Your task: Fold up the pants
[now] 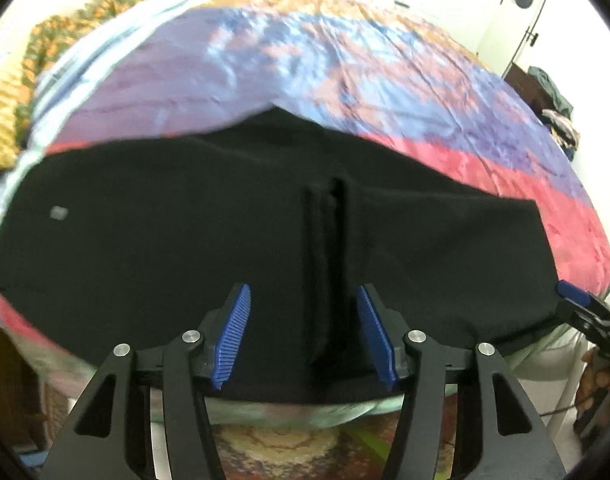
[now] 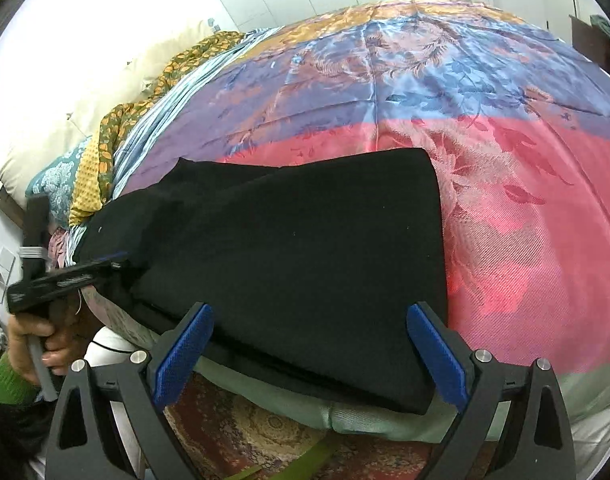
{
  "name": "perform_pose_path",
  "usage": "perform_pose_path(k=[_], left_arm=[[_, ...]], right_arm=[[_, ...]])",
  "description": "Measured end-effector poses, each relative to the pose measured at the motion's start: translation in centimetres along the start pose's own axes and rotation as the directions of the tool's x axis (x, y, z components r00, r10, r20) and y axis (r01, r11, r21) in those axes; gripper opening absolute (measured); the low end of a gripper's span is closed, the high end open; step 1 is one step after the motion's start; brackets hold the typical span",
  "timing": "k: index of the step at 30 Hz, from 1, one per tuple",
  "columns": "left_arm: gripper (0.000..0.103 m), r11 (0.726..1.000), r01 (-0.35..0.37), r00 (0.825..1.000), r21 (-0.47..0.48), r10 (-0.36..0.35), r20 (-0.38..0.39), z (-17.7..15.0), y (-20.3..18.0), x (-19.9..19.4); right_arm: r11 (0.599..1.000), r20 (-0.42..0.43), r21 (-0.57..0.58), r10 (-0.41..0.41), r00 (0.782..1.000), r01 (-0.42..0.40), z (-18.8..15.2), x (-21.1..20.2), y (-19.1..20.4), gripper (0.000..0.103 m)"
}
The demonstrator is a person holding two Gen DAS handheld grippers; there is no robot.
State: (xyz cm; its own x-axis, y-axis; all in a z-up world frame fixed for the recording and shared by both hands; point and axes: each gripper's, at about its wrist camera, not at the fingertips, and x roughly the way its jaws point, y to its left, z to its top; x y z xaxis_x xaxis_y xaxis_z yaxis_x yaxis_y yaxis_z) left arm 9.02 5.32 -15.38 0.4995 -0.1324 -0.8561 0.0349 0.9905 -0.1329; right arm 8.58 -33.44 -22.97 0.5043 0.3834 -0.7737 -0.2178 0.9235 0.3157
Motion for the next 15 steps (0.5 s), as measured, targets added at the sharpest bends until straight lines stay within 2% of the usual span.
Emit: perform_pose_path(k=[4, 6, 8, 9, 11, 15], left_arm=[[0.060, 0.995, -0.069, 0.996, -0.066, 0.073, 0.052, 1.9, 6.6, -3.0], [0.061, 0.981, -0.128, 0.988, -0.146, 0.139, 0.069, 3.2, 11.4, -3.9], [0.061, 0.954, -0.159, 0.980, -0.256, 0.183, 0.074, 4.4, 16.6, -4.4], [0.061, 0.931, -0.150, 0.980, -0.333, 0.184, 0.071, 5.1, 19.8, -4.5], [0.061, 0.895, -0.124, 0.983, -0.428, 0.171, 0.072, 5.5, 23.8, -4.4], [0.061, 0.859, -0.064, 0.994, -0.509, 0.099, 0.043, 5.7, 28.5, -2.4]], right_arm=[[1.000, -0.002, 0.001, 0.000, 1.000, 0.000, 0.1, 0.2, 0.0, 0.097], [1.000, -0.002, 0.006, 0.003, 1.000, -0.003, 0.1, 0.3, 0.0, 0.097], [1.000, -0.004, 0.003, -0.001, 1.000, 0.001, -0.1, 0.3, 0.2, 0.098], [1.000, -0.005, -0.001, -0.004, 1.000, 0.004, -0.1, 0.4, 0.3, 0.098], [1.000, -0.007, -0.003, -0.009, 1.000, 0.009, -0.1, 0.5, 0.3, 0.098], [1.000, -0.012, -0.016, -0.019, 1.000, 0.018, -0.2, 0.7, 0.5, 0.099]])
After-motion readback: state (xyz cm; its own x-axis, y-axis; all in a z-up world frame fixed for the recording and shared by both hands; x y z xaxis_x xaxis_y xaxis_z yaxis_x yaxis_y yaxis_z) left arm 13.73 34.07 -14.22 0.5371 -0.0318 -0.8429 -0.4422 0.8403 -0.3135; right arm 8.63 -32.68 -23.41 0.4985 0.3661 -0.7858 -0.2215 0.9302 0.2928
